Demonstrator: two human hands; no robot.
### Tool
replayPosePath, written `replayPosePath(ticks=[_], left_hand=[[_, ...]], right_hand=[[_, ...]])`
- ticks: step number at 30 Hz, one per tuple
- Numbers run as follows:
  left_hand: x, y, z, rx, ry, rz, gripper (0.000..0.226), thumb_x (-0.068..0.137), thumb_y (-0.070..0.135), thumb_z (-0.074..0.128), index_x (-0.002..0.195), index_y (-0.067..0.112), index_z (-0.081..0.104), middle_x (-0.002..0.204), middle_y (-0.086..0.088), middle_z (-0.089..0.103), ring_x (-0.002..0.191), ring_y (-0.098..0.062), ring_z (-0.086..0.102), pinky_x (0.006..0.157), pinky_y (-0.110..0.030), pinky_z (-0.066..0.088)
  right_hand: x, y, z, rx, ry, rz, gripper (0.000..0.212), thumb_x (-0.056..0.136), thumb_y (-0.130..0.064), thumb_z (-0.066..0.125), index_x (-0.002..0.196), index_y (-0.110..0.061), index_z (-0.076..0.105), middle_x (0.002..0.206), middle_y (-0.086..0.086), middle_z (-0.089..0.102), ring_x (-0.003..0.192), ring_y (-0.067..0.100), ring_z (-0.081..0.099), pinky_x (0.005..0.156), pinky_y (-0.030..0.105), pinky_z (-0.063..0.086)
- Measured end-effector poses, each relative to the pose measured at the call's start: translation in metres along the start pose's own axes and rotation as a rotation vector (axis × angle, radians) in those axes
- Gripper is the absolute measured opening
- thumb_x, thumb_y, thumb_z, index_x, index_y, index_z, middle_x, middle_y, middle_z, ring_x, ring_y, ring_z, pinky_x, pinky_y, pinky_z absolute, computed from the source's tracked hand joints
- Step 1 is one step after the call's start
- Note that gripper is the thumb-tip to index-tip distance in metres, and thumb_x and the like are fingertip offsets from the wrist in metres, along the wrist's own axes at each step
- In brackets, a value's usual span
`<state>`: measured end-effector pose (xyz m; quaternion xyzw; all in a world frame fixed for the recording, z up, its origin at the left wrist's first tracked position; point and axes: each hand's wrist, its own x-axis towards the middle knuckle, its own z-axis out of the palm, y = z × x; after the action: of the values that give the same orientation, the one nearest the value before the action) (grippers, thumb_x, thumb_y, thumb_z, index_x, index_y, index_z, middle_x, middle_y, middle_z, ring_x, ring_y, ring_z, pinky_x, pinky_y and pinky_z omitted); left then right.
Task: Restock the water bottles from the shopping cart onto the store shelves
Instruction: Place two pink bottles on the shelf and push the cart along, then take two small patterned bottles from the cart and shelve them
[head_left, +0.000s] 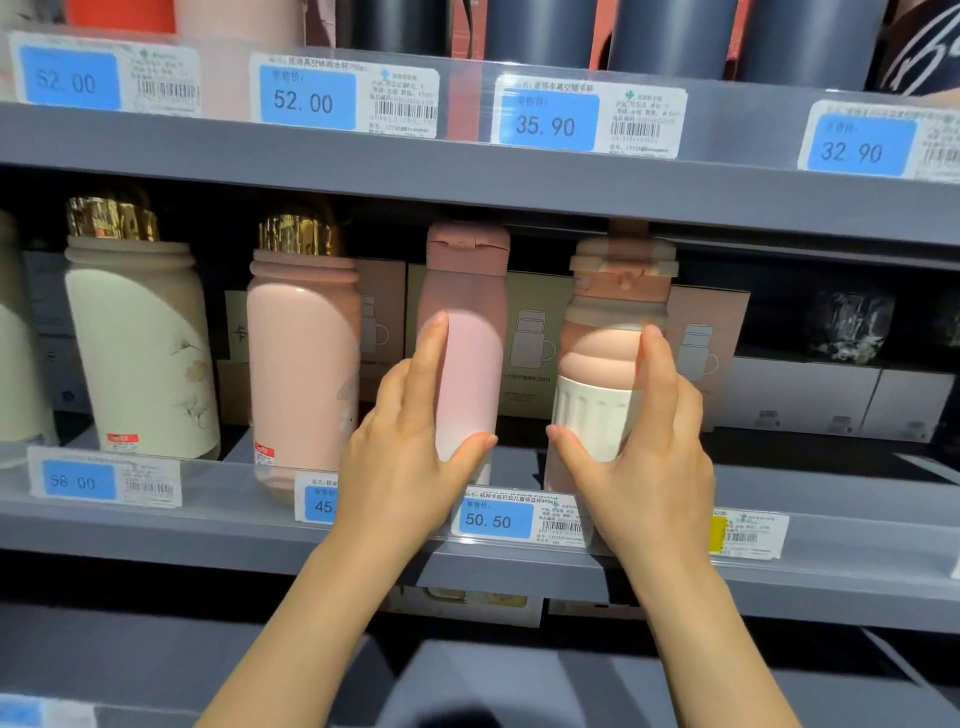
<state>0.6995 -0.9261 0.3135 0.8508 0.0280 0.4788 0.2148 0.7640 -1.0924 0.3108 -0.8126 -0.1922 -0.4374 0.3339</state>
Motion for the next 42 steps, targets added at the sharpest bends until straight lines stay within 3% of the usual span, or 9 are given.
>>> replayPosePath(ticks=[7, 11, 17, 22, 27, 31, 36, 39, 42], left_hand=[[-0.001, -0.002, 0.001, 0.047, -0.007, 0.026, 0.097, 0.077, 0.043, 0.071, 0.139, 0.051, -0.003, 0.141, -0.005, 0.04, 0.106, -0.031, 0.054, 0.072, -0.031, 0.036], [-0.002, -0.01, 0.006, 0.058, 0.023, 0.033, 0.095, 0.076, 0.05, 0.069, 0.146, 0.041, 0.006, 0.139, -0.005, 0.041, 0.102, -0.026, 0.055, 0.068, -0.035, 0.049], [-0.025, -0.011, 0.001, 0.047, 0.181, 0.117, 0.057, 0.085, 0.041, 0.057, 0.136, 0.018, 0.046, 0.135, -0.008, 0.048, 0.117, -0.017, 0.049, 0.093, -0.026, 0.041], [-0.065, -0.032, -0.031, 0.098, 0.258, 0.146, 0.031, 0.086, 0.024, 0.061, 0.113, 0.01, 0.067, 0.117, -0.006, 0.062, 0.102, -0.02, 0.06, 0.087, -0.029, 0.049], [-0.138, -0.091, -0.106, 0.179, 0.197, 0.05, 0.023, 0.087, 0.023, 0.06, 0.102, 0.009, 0.071, 0.105, -0.003, 0.066, 0.096, -0.017, 0.062, 0.088, -0.027, 0.048], [-0.226, -0.153, -0.197, 0.262, 0.059, -0.242, 0.024, 0.089, 0.032, 0.054, 0.096, 0.017, 0.071, 0.097, 0.008, 0.067, 0.089, -0.01, 0.063, 0.08, -0.024, 0.049], [-0.349, -0.228, -0.332, 0.344, -0.089, -0.681, 0.028, 0.084, 0.045, 0.048, 0.095, 0.029, 0.068, 0.092, 0.011, 0.069, 0.085, -0.008, 0.061, 0.075, -0.023, 0.044], [-0.406, -0.259, -0.407, 0.431, -0.172, -0.892, 0.008, 0.088, 0.032, 0.059, 0.093, 0.033, 0.064, 0.084, 0.012, 0.063, 0.079, -0.015, 0.062, 0.065, -0.029, 0.047], [-0.448, -0.277, -0.467, 0.459, -0.147, -1.032, 0.015, 0.086, 0.02, 0.064, 0.097, 0.028, 0.068, 0.09, 0.01, 0.067, 0.078, -0.016, 0.063, 0.065, -0.027, 0.044]], right_hand=[[-0.001, 0.0, -0.003, -0.027, -0.023, 0.025, 0.108, 0.069, -0.046, 0.079, 0.15, -0.032, 0.008, 0.132, 0.011, 0.043, 0.104, 0.036, 0.055, 0.07, 0.041, 0.047], [-0.002, 0.0, -0.004, -0.015, -0.028, 0.032, 0.106, 0.069, -0.051, 0.076, 0.148, -0.034, 0.008, 0.136, 0.011, 0.04, 0.11, 0.037, 0.052, 0.071, 0.044, 0.049], [-0.022, -0.001, -0.004, 0.083, 0.125, -0.213, 0.071, 0.081, -0.03, 0.072, 0.139, -0.02, 0.033, 0.14, 0.012, 0.034, 0.125, 0.031, 0.036, 0.088, 0.053, 0.049], [-0.067, -0.037, 0.008, 0.248, 0.02, -0.397, 0.05, 0.085, -0.022, 0.062, 0.131, -0.017, 0.044, 0.136, 0.009, 0.041, 0.123, 0.032, 0.046, 0.098, 0.048, 0.043], [-0.125, -0.111, 0.039, 0.455, -0.22, -0.424, 0.038, 0.088, -0.029, 0.054, 0.125, -0.019, 0.051, 0.129, 0.006, 0.052, 0.118, 0.024, 0.05, 0.1, 0.035, 0.041], [-0.204, -0.2, 0.071, 0.599, -0.496, -0.394, 0.03, 0.085, -0.031, 0.053, 0.111, -0.018, 0.06, 0.11, -0.001, 0.061, 0.103, 0.016, 0.055, 0.089, 0.019, 0.038], [-0.341, -0.317, 0.113, 0.658, -0.953, -0.339, 0.023, 0.08, -0.032, 0.064, 0.1, -0.022, 0.064, 0.092, -0.003, 0.066, 0.084, 0.015, 0.061, 0.073, 0.023, 0.045], [-0.408, -0.382, 0.126, 0.596, -1.298, -0.301, 0.023, 0.087, -0.036, 0.064, 0.108, -0.027, 0.06, 0.09, -0.012, 0.053, 0.081, 0.007, 0.05, 0.071, 0.023, 0.038], [-0.453, -0.437, 0.132, 0.565, -1.455, -0.278, 0.029, 0.09, -0.032, 0.063, 0.115, -0.019, 0.061, 0.101, -0.004, 0.06, 0.091, 0.013, 0.056, 0.076, 0.025, 0.042]])
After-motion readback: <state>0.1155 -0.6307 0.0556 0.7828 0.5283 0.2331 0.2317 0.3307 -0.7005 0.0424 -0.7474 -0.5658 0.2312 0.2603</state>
